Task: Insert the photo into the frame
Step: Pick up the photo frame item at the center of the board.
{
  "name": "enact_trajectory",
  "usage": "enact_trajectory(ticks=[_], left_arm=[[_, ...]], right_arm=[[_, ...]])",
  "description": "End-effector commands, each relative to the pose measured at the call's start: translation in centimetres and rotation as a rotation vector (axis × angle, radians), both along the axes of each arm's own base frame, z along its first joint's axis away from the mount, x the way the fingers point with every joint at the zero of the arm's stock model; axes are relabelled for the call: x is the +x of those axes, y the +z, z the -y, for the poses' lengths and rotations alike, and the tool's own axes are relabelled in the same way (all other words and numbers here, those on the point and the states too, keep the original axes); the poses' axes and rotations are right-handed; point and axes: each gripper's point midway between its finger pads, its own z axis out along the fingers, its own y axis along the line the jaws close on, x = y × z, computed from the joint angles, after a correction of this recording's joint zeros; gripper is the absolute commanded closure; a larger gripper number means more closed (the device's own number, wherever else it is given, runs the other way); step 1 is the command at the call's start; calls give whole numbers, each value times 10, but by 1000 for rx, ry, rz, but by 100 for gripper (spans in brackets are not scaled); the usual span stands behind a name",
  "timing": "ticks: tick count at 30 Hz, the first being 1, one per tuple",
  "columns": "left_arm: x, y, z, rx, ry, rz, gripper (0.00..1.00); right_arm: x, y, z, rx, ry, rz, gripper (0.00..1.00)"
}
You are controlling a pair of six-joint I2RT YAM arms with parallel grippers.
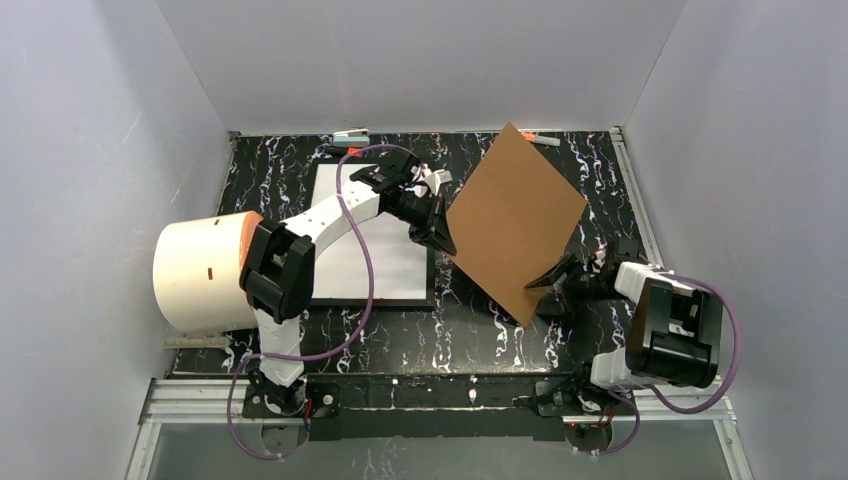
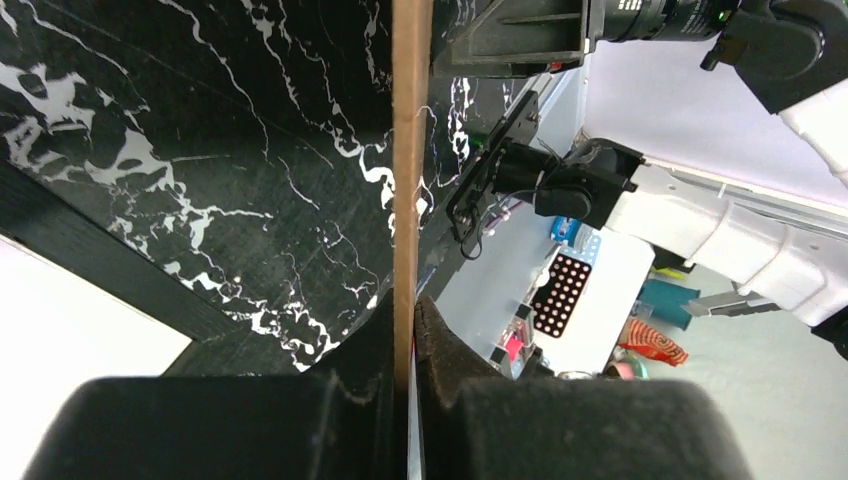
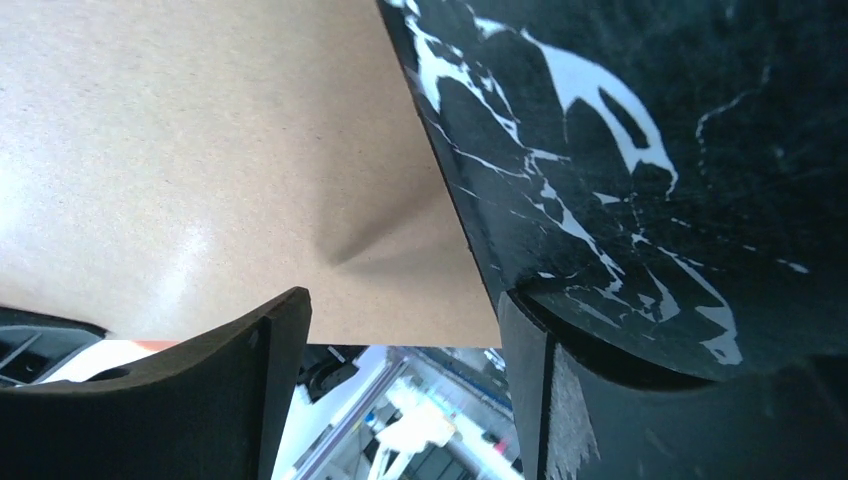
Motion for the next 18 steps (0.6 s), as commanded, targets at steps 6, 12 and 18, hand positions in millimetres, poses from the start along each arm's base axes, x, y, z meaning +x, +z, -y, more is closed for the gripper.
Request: enact_trajectory(ticks=[6,12,18], left_arm=[[43,91,-3,-216,108,136,100],[70,158,1,-447,163,151,100],[78,226,1,-702,186,183,100]], right_arm=[[59,60,15,-85,-59,336,4],[107,125,22,-29,-207,551,1],[143,152,26,93,-326,551,2]])
